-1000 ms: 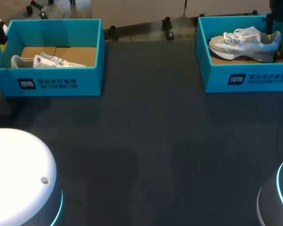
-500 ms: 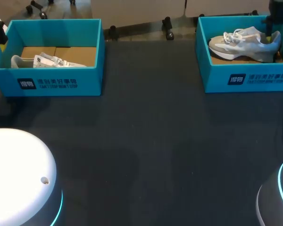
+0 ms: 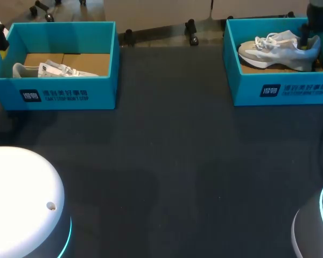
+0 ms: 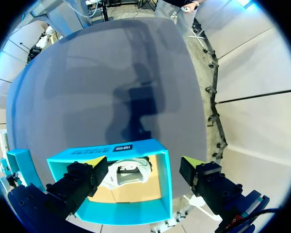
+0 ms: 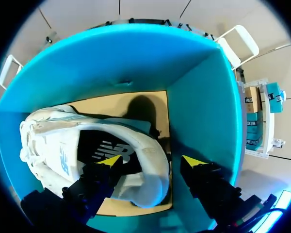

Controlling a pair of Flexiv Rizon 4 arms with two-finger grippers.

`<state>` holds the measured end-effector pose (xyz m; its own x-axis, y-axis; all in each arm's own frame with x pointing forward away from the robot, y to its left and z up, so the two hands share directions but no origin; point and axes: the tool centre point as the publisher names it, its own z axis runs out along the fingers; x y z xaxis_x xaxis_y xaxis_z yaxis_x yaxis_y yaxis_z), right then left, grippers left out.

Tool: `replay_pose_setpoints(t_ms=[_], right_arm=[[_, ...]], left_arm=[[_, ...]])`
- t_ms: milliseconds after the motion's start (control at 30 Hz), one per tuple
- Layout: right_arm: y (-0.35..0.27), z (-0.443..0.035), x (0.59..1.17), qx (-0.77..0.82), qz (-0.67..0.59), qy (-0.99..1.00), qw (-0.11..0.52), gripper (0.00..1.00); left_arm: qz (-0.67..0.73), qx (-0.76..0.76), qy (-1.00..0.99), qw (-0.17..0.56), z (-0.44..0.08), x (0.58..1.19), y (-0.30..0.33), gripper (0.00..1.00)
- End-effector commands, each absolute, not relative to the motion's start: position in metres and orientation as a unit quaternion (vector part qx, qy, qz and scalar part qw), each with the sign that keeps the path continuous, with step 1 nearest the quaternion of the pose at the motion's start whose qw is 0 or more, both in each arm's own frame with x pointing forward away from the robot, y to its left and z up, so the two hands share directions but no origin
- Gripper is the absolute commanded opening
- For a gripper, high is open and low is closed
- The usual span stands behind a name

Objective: Take the shoe out of the shoebox, open the shoe tongue, remove and reinsert the insole, then place the shoe into the shoebox

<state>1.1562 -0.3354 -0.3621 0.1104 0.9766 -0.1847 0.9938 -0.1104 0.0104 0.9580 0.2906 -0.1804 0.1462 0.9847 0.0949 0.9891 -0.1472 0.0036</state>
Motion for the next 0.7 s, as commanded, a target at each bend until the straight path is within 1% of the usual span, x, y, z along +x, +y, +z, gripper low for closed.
replay_pose_setpoints(t_ms=[33, 100, 267, 500, 700], right_arm=[[-0.336, -0.372, 1.166, 0.743, -0.068, 0.664, 0.055, 0.78], [-0.335, -0.376, 1.166, 0.743, -0.066, 0.664, 0.051, 0.77], [-0.332, -0.382, 1.166, 0.744, -0.062, 0.664, 0.045, 0.78], [-0.33, -0.387, 1.163, 0.747, -0.057, 0.662, 0.04, 0.82], [-0.33, -0.392, 1.16, 0.751, -0.055, 0.658, 0.034, 0.8]], left_arm=[[-0.039, -0.757, -0.652, 0.03, -0.18, 0.957, 0.291, 1.0], [-0.039, -0.757, -0.652, 0.03, -0.18, 0.957, 0.291, 1.0], [-0.039, -0.757, -0.652, 0.03, -0.18, 0.957, 0.291, 1.0], [-0.039, -0.757, -0.652, 0.03, -0.18, 0.957, 0.291, 1.0], [-0.039, -0.757, -0.652, 0.03, -0.18, 0.957, 0.291, 1.0]])
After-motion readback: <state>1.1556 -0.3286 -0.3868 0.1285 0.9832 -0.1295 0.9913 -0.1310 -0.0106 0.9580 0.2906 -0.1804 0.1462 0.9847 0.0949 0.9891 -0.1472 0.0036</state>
